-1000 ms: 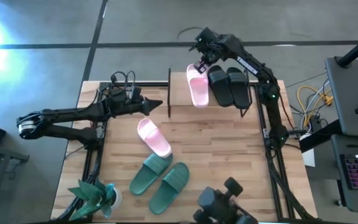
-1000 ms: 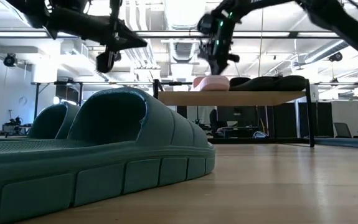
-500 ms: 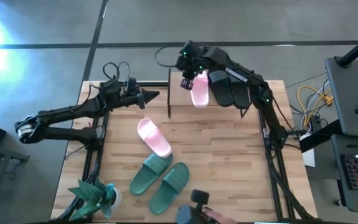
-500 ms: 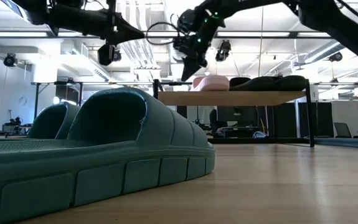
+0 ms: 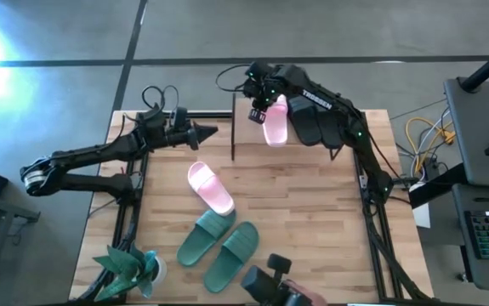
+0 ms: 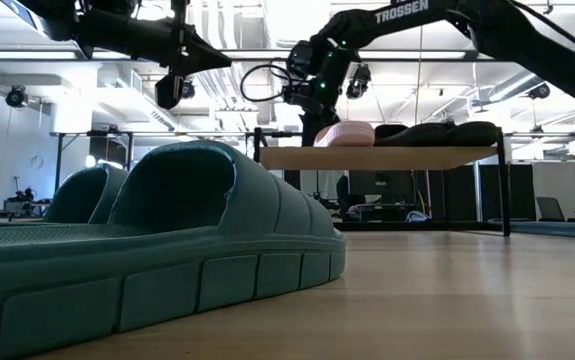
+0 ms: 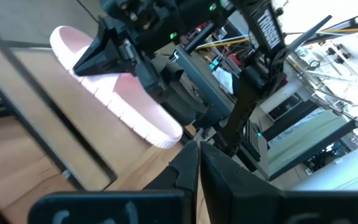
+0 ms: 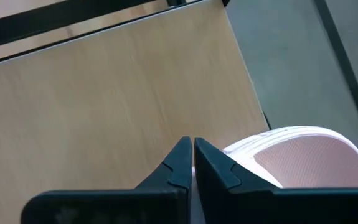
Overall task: Pick and place slides into the shelf
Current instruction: Put the right pink slipper onto the shelf
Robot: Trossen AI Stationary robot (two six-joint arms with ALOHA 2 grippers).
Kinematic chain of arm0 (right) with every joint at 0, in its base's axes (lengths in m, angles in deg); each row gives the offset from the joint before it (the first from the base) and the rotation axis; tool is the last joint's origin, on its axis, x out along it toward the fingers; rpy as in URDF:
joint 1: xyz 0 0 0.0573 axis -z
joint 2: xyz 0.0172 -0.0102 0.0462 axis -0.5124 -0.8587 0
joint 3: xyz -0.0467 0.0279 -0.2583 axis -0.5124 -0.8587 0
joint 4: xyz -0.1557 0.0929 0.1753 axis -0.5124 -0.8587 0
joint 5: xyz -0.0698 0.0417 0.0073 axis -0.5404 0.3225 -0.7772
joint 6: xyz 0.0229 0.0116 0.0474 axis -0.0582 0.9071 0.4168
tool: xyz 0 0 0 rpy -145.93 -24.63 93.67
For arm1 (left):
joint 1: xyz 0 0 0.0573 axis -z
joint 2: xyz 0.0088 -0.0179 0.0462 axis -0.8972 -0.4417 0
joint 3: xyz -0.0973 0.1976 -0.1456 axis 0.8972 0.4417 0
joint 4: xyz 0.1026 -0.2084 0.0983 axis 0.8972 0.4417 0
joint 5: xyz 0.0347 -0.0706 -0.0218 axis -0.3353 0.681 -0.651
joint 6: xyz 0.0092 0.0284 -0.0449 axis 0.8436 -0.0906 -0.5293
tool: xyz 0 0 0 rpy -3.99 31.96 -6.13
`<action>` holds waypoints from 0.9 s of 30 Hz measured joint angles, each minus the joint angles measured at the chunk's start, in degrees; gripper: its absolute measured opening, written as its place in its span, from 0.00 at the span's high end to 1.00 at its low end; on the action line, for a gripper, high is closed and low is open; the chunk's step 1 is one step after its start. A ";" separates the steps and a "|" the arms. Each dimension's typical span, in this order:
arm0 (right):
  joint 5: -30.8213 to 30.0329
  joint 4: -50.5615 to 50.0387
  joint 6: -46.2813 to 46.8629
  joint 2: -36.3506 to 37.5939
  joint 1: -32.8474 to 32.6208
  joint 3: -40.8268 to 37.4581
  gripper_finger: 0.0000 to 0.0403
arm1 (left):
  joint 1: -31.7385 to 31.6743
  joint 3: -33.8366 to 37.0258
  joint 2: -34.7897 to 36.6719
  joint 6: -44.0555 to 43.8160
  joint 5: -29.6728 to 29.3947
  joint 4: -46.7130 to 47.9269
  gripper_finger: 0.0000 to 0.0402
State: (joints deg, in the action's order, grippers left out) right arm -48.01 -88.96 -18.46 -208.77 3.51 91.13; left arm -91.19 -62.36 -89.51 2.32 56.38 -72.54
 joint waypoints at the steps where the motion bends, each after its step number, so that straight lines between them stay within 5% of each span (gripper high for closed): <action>1: -0.45 -0.37 0.03 0.19 0.02 -0.04 0.97 | 0.00 0.04 0.00 0.00 0.07 0.29 1.00; 18: -7.63 -8.21 2.17 1.71 0.67 -0.39 0.97 | 0.00 0.59 -0.04 0.48 1.56 0.49 1.00; 27: -7.21 -8.01 3.21 2.92 0.63 -0.37 0.97 | -3.61 -3.51 -3.67 5.72 11.18 -5.58 1.00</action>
State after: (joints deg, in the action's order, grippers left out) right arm -55.22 -96.98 -15.26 -205.86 4.13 90.76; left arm -94.80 -65.87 -93.18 8.04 67.56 -78.12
